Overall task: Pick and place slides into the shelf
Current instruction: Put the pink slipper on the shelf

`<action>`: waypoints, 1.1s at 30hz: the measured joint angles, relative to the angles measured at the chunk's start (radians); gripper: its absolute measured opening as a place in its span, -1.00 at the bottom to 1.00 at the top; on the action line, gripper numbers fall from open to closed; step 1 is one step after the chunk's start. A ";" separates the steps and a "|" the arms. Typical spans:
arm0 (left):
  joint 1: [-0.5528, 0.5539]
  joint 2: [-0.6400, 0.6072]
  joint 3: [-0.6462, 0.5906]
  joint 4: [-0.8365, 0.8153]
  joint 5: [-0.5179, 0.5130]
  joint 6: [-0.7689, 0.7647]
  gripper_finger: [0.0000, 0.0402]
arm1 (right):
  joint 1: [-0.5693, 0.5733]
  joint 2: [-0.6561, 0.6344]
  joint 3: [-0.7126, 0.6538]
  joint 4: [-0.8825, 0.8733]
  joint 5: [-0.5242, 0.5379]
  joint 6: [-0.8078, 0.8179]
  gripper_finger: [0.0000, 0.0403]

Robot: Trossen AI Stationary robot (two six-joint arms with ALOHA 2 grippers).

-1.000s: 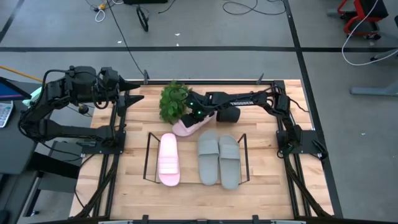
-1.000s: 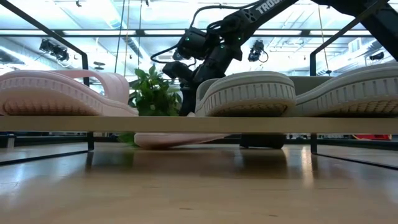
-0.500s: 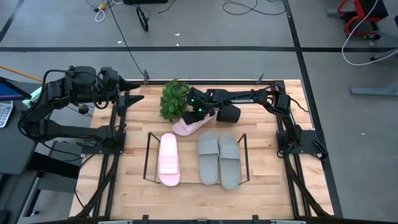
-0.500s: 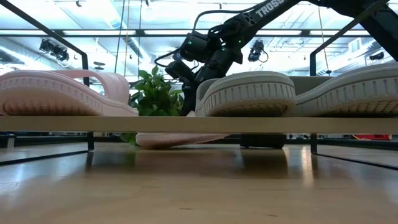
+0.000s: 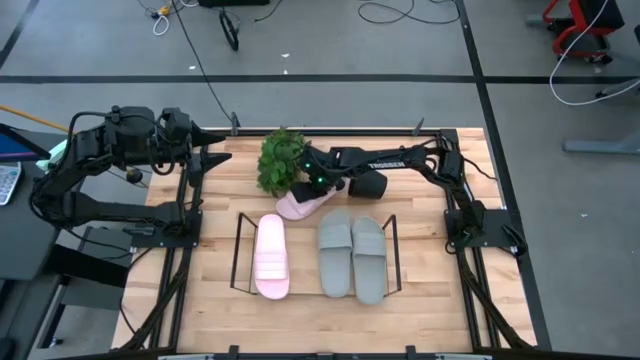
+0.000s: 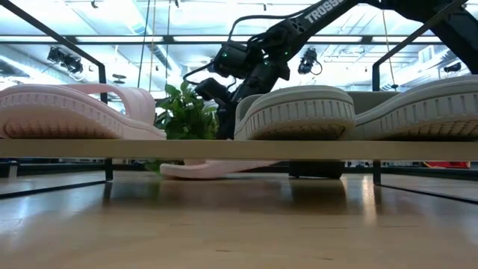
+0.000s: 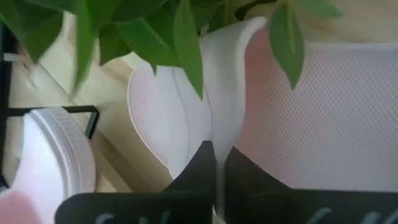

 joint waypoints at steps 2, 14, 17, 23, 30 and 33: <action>0.000 0.000 0.000 0.000 0.000 0.000 0.42 | -0.001 0.000 0.000 0.001 -0.002 0.025 -0.96; 0.000 0.000 0.000 0.000 0.000 -0.011 0.42 | 0.011 0.000 0.000 0.020 0.012 0.203 -0.96; 0.000 0.000 0.000 0.000 0.000 -0.011 0.42 | 0.011 0.000 0.000 0.035 0.010 0.231 -0.96; 0.000 0.000 0.000 0.000 0.000 -0.011 0.42 | 0.011 0.001 0.000 0.086 0.019 0.295 -0.96; 0.000 0.000 0.000 0.000 0.000 -0.010 0.42 | 0.013 -0.001 0.000 0.086 0.014 0.313 -0.96; 0.000 -0.001 0.000 -0.001 0.000 -0.009 0.42 | 0.013 -0.009 0.000 0.093 0.022 0.317 -0.96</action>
